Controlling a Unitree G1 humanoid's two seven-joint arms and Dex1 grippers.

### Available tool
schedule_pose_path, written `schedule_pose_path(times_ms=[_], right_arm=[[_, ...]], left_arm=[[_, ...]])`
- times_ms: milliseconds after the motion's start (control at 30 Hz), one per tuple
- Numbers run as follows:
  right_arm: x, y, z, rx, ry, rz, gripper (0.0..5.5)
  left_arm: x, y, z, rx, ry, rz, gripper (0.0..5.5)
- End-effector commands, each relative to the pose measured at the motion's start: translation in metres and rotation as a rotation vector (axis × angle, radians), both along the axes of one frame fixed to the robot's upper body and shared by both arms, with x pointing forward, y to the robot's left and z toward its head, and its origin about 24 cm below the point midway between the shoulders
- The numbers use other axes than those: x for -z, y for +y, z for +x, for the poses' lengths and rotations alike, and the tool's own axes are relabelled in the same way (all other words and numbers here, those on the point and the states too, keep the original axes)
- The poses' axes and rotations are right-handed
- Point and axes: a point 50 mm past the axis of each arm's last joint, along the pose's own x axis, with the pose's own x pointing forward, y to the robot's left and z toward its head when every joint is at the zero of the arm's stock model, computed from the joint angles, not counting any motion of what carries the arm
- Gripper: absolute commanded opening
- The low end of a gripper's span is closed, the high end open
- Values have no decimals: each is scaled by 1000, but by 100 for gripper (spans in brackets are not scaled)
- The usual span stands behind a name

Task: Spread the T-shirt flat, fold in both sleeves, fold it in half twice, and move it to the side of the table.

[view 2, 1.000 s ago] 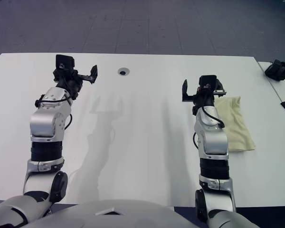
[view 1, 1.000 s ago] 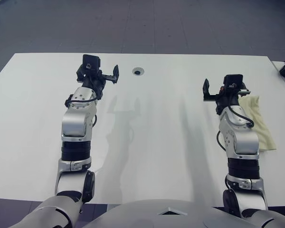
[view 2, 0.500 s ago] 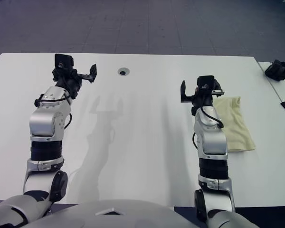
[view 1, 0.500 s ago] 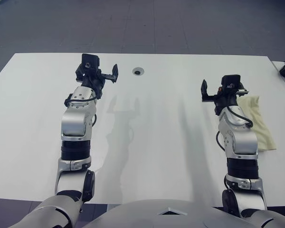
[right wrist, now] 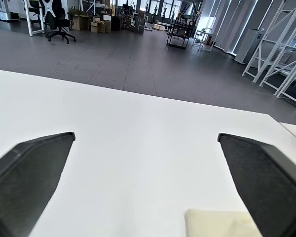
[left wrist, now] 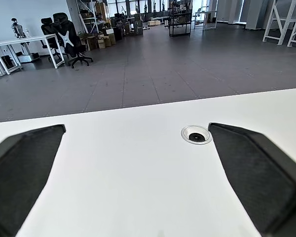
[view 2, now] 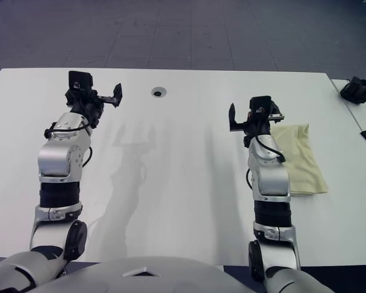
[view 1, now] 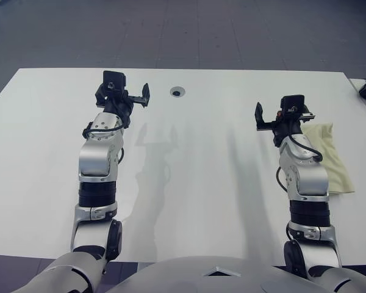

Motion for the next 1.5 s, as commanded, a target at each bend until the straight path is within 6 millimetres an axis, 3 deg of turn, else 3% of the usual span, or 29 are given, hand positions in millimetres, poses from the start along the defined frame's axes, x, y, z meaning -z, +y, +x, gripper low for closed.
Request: schedule_pose_path(times_ms=[33, 1500], right_arm=[[-3, 2, 3, -5, -7, 1, 539], [0, 5, 2, -11, 3, -1, 539]], left_arm=[[1, 0, 0, -5, 7, -2, 538], [3, -1, 1, 0, 14, -4, 538]])
